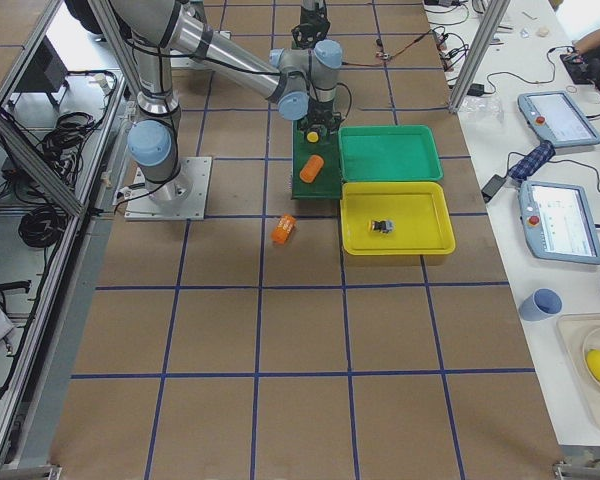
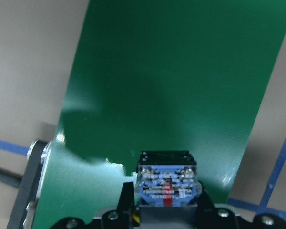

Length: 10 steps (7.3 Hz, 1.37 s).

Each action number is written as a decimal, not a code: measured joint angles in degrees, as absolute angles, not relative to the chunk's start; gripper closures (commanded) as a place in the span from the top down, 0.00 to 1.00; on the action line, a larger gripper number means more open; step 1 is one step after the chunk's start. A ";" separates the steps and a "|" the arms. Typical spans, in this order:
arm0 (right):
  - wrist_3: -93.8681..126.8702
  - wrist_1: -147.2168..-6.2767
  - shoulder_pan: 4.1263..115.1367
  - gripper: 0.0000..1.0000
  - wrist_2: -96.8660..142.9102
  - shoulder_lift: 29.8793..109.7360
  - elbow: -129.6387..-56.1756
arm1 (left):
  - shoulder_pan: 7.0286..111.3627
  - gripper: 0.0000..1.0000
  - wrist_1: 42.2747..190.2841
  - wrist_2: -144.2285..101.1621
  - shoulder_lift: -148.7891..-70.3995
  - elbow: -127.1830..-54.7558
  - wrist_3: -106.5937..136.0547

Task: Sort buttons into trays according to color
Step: 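Grasp a yellow-capped button with right gripper while left gripper lowers to belt, then drop the yellow-capped button in the yellow tray while left gripper rises away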

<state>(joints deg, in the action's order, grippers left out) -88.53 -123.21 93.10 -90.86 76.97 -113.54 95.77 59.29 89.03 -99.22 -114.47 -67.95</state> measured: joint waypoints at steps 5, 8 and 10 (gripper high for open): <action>-88.35 -123.37 91.44 0.13 -92.29 77.48 -110.70 | 97.54 1.00 57.64 89.62 -99.65 -110.86 -61.54; -88.72 -123.70 80.82 0.17 -92.60 75.19 -104.64 | 94.65 1.00 70.70 89.44 -99.34 -98.26 -42.75; -89.73 -125.60 74.67 0.53 -91.26 69.19 -100.29 | 89.86 1.00 80.30 89.14 -99.33 -91.52 -29.80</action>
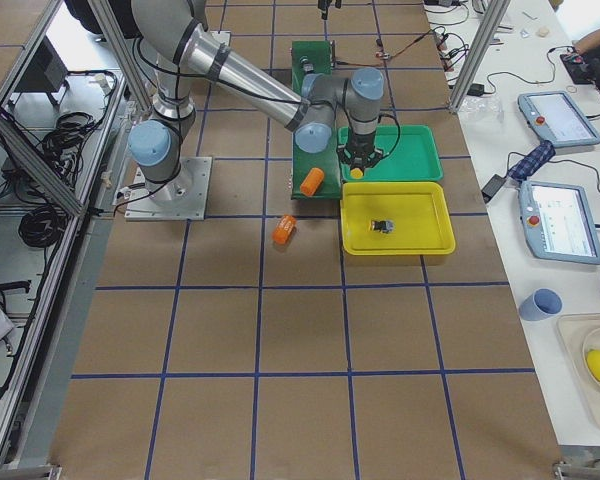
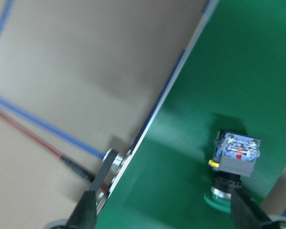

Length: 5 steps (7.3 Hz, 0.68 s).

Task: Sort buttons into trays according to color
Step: 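Drop the yellow-capped button in the yellow tray while left gripper rises away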

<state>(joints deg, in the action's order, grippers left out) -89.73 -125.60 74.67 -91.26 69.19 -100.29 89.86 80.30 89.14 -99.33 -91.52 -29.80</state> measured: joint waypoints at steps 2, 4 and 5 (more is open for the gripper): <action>-94.59 -128.07 70.31 1.00 -88.06 64.80 -98.37 | 87.57 1.00 86.17 89.23 -98.39 -88.12 -17.53; -98.10 -128.16 69.34 1.00 -87.19 64.58 -98.09 | 88.85 1.00 88.46 89.37 -97.11 -87.30 -6.60; -98.63 -126.51 69.48 1.00 -87.11 66.27 -98.26 | 90.01 1.00 88.73 89.47 -96.99 -87.23 -3.08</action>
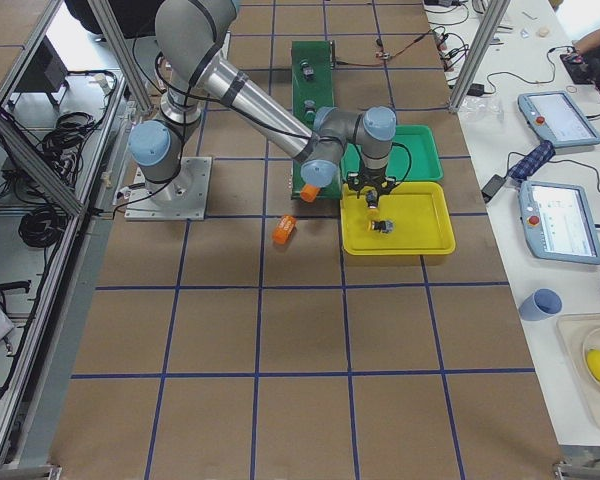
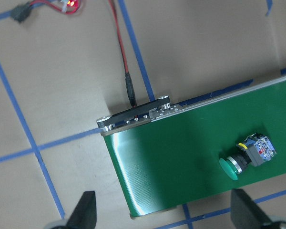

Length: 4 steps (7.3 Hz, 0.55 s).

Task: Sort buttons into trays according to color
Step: 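Drop the yellow-capped button in the yellow tray while left gripper rises away, then lower the right gripper to the belt and grasp another yellow-capped button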

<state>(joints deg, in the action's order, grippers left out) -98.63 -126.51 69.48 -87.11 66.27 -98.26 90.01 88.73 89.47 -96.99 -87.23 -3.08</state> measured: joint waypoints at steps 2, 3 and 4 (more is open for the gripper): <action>-101.83 -116.55 71.06 1.00 -86.99 72.68 -100.10 | 91.66 1.00 88.88 89.74 -96.73 -87.16 -0.50; -104.22 -113.82 72.26 1.00 -87.02 75.82 -102.60 | 91.97 1.00 89.03 89.73 -96.57 -87.19 0.71; -105.11 -112.78 73.35 1.00 -86.97 78.38 -105.17 | 92.11 1.00 89.19 89.64 -96.51 -87.24 1.96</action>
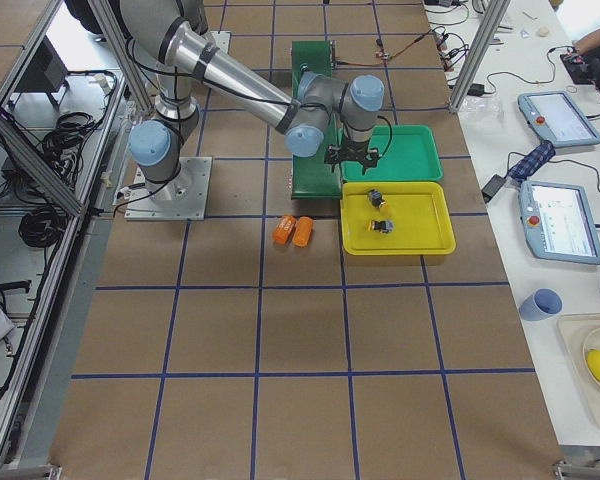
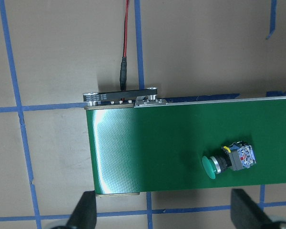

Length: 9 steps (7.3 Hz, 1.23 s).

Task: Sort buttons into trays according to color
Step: 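Lower the right gripper to the belt and grasp another yellow-capped button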

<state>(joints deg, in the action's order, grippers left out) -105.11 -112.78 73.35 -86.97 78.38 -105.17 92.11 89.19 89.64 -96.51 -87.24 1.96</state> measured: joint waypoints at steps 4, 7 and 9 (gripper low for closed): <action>-99.68 -115.29 82.75 1.00 -90.10 81.09 -109.90 | 92.20 1.00 89.49 89.58 -96.33 -87.20 3.02; -94.94 -119.51 89.52 1.00 -92.66 80.87 -113.31 | 92.20 1.00 89.56 89.58 -96.22 -87.16 3.12; -93.25 -121.43 92.04 1.00 -93.47 80.51 -115.08 | 92.54 1.00 89.85 89.26 -95.61 -86.20 4.21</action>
<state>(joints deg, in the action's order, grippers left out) -93.25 -121.43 92.04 -93.47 80.51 -115.08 92.54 89.85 89.25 -95.61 -86.20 4.21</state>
